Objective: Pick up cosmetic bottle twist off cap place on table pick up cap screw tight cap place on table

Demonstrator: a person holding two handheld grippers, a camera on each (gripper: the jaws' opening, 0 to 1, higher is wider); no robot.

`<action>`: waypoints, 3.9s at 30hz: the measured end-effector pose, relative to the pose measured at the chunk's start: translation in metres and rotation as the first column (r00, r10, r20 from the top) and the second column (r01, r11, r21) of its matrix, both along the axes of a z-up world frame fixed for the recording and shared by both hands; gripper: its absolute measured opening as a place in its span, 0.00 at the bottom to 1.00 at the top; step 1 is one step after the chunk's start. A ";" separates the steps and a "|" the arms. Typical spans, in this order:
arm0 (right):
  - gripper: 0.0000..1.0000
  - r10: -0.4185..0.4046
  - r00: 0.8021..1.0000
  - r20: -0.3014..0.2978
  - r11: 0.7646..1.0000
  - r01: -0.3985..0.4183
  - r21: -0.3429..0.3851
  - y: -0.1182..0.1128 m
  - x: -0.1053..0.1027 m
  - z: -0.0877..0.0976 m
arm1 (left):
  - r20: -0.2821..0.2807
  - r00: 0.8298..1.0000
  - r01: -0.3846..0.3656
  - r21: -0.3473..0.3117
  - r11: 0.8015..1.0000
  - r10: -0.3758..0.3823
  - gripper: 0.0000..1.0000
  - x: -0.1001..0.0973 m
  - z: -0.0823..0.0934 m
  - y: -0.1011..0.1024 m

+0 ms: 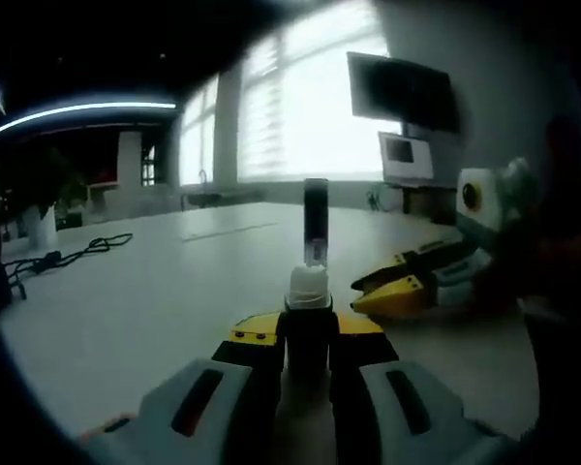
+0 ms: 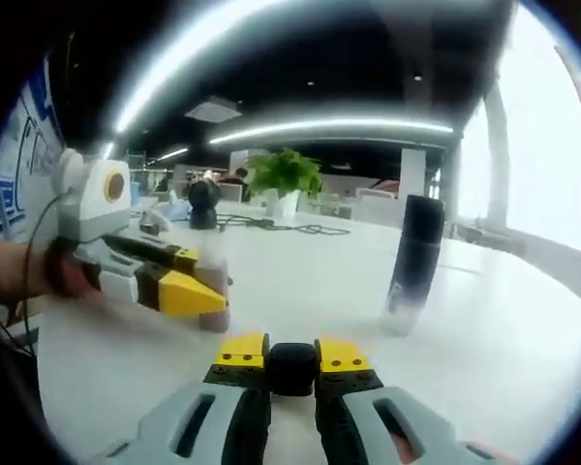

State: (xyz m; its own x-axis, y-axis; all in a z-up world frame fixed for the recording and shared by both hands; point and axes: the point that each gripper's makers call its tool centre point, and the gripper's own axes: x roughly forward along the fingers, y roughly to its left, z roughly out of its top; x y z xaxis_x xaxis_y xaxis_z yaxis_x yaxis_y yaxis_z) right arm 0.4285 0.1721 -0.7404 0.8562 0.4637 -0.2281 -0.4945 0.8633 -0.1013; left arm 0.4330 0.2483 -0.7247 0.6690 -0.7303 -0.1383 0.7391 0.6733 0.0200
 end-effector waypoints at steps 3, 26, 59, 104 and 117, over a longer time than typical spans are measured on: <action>0.11 -0.002 1.000 -0.004 1.000 0.002 0.004 0.000 0.001 0.000 | 0.000 1.000 0.002 0.010 1.000 -0.002 0.08 0.000 -0.001 0.000; 0.19 0.015 1.000 -0.017 1.000 -0.015 -0.004 0.003 -0.003 -0.005 | -0.014 1.000 0.026 0.055 0.998 -0.025 0.09 -0.001 -0.006 0.003; 0.27 0.028 0.999 0.045 0.987 -0.035 0.157 0.000 -0.021 0.032 | 0.003 1.000 0.015 -0.029 0.999 -0.015 0.19 -0.022 0.019 0.015; 0.22 0.021 0.984 0.177 0.968 -0.064 0.241 -0.024 -0.061 0.073 | 0.059 0.997 -0.047 -0.182 0.982 0.059 0.22 -0.041 0.048 0.054; 0.22 0.006 0.985 0.172 0.973 -0.046 0.228 -0.025 -0.056 0.070 | 0.057 0.997 -0.035 -0.139 0.990 0.043 0.20 -0.032 0.036 0.048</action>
State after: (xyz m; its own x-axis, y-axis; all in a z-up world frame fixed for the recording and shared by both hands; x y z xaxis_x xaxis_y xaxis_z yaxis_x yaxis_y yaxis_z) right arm 0.3723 0.1469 -0.6708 0.8598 0.5094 0.0345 -0.5101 0.8600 0.0145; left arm 0.4006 0.2963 -0.6891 0.7015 -0.7127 0.0030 0.7124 0.7011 -0.0312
